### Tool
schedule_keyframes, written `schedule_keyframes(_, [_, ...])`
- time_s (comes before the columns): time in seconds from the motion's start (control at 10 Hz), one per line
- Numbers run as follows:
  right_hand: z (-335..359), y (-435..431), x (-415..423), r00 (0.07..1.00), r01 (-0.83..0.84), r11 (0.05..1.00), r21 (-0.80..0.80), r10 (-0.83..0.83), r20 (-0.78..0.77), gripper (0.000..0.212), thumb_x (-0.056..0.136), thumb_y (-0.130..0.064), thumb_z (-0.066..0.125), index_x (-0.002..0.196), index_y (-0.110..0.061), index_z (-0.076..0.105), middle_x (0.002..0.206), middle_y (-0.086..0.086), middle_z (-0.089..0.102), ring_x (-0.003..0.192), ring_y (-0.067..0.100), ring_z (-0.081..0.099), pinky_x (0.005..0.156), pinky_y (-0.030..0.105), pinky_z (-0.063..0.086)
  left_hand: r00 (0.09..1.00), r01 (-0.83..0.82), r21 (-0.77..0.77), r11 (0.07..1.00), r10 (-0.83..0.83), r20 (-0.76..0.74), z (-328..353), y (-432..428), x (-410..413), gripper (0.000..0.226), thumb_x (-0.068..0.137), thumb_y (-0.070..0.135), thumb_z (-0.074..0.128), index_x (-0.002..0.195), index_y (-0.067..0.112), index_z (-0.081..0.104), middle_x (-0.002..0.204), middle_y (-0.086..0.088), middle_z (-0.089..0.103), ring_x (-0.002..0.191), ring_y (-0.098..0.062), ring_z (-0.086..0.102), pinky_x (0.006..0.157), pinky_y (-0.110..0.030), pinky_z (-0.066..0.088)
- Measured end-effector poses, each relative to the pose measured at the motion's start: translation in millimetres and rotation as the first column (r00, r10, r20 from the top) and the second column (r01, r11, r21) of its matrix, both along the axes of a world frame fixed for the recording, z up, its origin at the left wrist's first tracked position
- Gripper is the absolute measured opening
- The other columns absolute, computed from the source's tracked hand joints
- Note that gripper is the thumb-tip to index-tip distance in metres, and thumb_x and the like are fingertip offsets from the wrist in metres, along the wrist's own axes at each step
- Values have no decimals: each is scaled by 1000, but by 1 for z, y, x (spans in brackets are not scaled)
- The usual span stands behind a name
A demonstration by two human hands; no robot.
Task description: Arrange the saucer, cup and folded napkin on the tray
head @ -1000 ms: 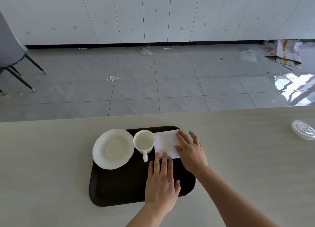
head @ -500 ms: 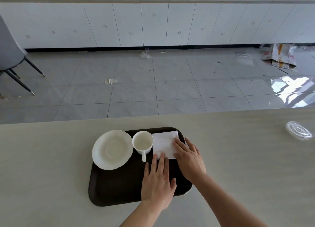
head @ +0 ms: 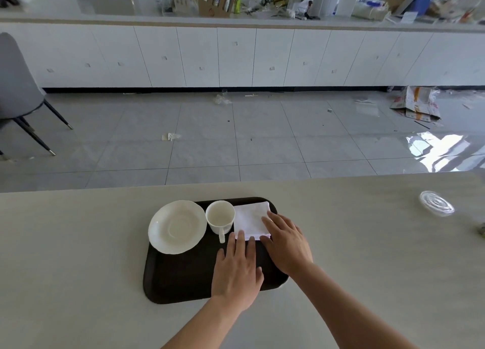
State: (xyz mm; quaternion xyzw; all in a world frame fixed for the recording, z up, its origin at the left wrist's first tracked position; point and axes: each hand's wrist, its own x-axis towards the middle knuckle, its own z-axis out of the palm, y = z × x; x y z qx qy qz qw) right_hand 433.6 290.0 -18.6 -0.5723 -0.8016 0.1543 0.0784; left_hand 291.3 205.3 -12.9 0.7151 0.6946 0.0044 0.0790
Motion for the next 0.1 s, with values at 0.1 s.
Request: schedule_keyframes(0.1, [10, -10, -1, 1000, 8, 1000, 15, -8, 6, 53, 99, -44, 51, 149, -30, 42, 161, -8, 37, 150, 18, 28, 118, 37, 30, 1000, -6, 0, 1000, 6, -20, 8, -16, -7, 69, 93, 48, 36, 149, 13, 17, 160, -18, 16, 147, -35, 15, 108, -52, 35])
